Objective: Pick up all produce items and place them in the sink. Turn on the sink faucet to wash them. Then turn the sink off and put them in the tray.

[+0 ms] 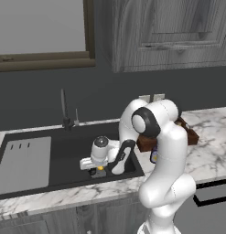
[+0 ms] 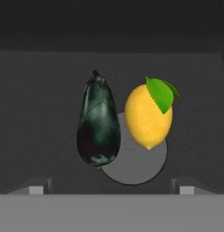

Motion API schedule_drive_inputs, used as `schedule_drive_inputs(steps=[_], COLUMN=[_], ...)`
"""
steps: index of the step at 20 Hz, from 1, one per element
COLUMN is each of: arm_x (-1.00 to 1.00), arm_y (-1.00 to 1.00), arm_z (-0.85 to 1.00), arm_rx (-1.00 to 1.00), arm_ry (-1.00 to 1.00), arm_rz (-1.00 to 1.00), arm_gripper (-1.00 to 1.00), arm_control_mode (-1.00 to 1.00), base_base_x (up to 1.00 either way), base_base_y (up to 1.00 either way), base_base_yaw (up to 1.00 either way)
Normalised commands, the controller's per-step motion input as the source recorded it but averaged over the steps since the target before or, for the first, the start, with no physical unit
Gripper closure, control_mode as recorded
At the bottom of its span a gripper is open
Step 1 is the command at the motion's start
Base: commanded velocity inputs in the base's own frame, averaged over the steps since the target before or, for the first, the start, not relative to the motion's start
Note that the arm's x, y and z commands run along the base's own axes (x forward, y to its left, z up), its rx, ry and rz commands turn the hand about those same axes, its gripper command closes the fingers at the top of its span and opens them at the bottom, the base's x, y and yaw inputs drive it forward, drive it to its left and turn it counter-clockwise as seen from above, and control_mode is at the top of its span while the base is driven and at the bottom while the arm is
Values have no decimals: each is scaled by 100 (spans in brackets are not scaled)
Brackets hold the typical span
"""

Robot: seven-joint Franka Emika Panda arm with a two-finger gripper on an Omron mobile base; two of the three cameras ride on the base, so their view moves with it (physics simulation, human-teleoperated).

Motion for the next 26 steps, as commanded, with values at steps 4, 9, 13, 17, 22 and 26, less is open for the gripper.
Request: schedule_drive_inputs(steps=[4, 9, 13, 17, 22, 26], arm_x=[18, 22, 21, 18, 21, 22], arm_y=[13, 9, 11, 12, 9, 3], arm_z=[0, 0, -3, -6, -7, -7], arm_rx=[-1, -1, -2, -2, -3, -2], arm_ry=[4, 4, 6, 6, 7, 6], arm_rz=[0, 0, 0, 0, 0, 0], arm_gripper=[-100, -100, -100, -100, -100, -100], arm_control_mode=[-100, -100, -100, -100, -100, -100], base_base_x=[0, 0, 0, 0, 0, 0], base_base_y=[0, 0, 0, 0, 0, 0], base_base_yaw=[0, 0, 0, 0, 0, 0])
